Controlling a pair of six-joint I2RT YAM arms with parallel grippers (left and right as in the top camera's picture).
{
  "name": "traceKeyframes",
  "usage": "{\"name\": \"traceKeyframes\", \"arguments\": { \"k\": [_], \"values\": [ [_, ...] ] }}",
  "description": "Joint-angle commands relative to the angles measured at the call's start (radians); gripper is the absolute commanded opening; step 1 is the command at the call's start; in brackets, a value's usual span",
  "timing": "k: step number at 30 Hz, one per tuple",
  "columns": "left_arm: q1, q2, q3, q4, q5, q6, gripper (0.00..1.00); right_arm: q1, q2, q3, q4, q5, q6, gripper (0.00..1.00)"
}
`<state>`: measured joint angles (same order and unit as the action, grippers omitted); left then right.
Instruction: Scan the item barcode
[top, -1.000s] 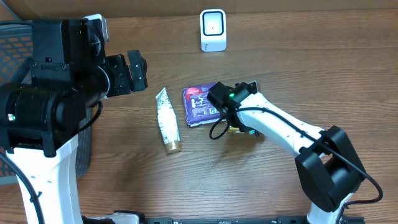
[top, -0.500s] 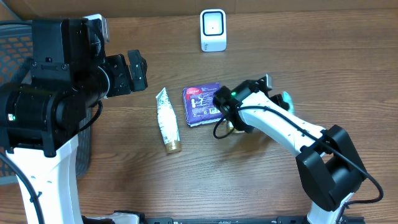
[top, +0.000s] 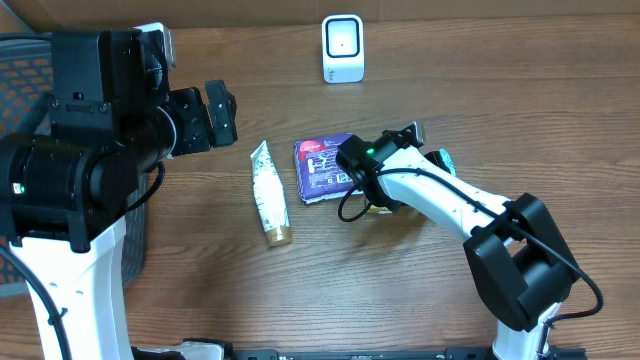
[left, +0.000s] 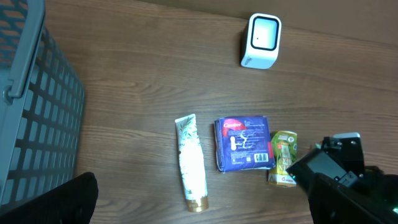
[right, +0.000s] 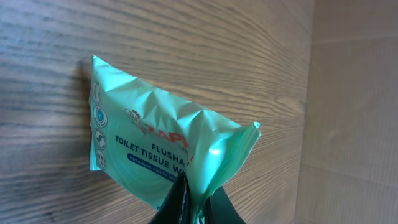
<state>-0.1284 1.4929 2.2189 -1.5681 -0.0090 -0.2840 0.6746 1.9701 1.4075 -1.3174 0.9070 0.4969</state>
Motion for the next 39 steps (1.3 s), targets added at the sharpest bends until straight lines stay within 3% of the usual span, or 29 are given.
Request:
{"name": "traceKeyframes", "arguments": {
  "k": [1,7,10,16,22,27,31,39],
  "values": [
    [0.004,0.006,0.008,0.0,-0.009,0.015,1.0,0.019,0.042,0.014,0.006,-0.011,-0.009,0.04],
    [0.004,0.006,0.008,0.0,-0.009,0.015,1.0,0.087,0.063,0.014,0.008,-0.011,-0.008,0.04],
    [0.004,0.006,0.008,0.0,-0.009,0.015,1.0,0.136,0.063,0.014,0.005,-0.02,-0.008,0.25],
    [0.004,0.006,0.008,0.0,-0.009,0.015,1.0,0.236,0.063,0.016,0.008,-0.086,-0.007,0.55],
    [0.004,0.006,0.008,0.0,-0.009,0.015,1.0,0.227,0.035,0.1,0.004,-0.285,-0.008,0.69],
    [0.004,0.006,0.008,0.0,-0.009,0.015,1.0,0.124,-0.07,0.183,0.011,-0.437,-0.008,0.75],
    [0.004,0.006,0.008,0.0,-0.009,0.015,0.99,-0.047,-0.164,0.2,0.048,-0.653,-0.03,0.82],
    [0.004,0.006,0.008,0.0,-0.009,0.015,1.0,-0.445,-0.176,0.111,0.153,-1.282,-0.349,0.81]
  ]
}}
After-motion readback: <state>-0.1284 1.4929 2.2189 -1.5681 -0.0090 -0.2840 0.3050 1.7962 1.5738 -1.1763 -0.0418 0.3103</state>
